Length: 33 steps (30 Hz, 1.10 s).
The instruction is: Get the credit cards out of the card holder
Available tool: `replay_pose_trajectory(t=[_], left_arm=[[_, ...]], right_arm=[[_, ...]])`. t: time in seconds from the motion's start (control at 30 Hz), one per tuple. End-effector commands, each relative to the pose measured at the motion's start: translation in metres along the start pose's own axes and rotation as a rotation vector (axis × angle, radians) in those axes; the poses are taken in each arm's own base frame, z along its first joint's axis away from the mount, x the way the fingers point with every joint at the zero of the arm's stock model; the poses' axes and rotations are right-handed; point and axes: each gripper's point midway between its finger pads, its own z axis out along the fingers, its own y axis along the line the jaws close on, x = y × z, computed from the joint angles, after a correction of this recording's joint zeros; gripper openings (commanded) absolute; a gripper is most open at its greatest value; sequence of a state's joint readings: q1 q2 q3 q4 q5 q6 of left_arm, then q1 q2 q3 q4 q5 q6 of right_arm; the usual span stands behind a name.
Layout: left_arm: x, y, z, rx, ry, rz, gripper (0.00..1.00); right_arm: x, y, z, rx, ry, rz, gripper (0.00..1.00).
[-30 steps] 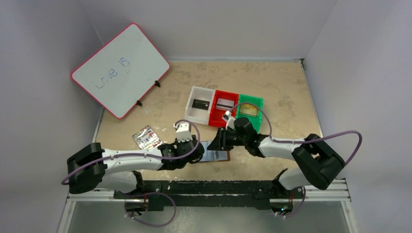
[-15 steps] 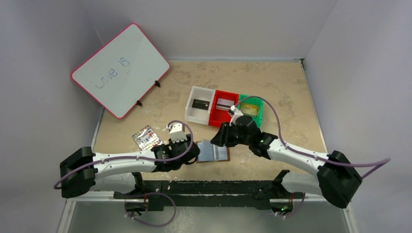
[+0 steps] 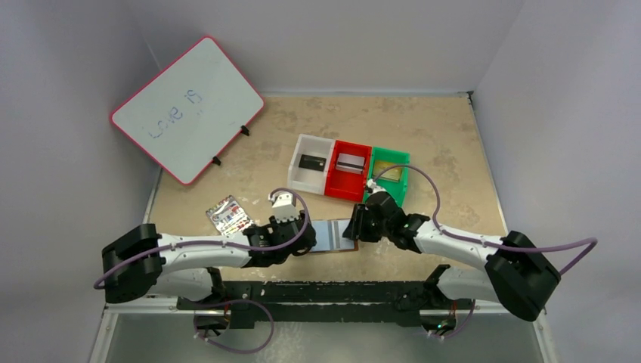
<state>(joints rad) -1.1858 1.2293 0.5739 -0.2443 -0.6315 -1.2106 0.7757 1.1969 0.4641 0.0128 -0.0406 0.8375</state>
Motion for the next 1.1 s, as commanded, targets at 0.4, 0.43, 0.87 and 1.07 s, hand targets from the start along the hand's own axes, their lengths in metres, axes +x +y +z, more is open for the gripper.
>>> replay_pose_trajectory(t=[0.4, 0.43, 0.87, 1.07], left_arm=[[0.028, -0.002, 0.020, -0.055, 0.067, 0.121, 0.45], [0.029, -0.002, 0.020, -0.058, 0.067, 0.125, 0.44], [0.026, -0.002, 0.020, -0.068, 0.053, 0.118, 0.41], [0.026, -0.001, 0.020, -0.070, 0.049, 0.112, 0.40]], right_arm=[[-0.006, 0.031, 0.002, -0.155, -0.010, 0.000, 0.38], [-0.006, 0.034, 0.002, -0.169, -0.010, 0.000, 0.38], [-0.022, 0.077, -0.001, -0.349, -0.041, -0.007, 0.38], [-0.025, 0.087, -0.006, -0.391, -0.046, 0.000, 0.37]])
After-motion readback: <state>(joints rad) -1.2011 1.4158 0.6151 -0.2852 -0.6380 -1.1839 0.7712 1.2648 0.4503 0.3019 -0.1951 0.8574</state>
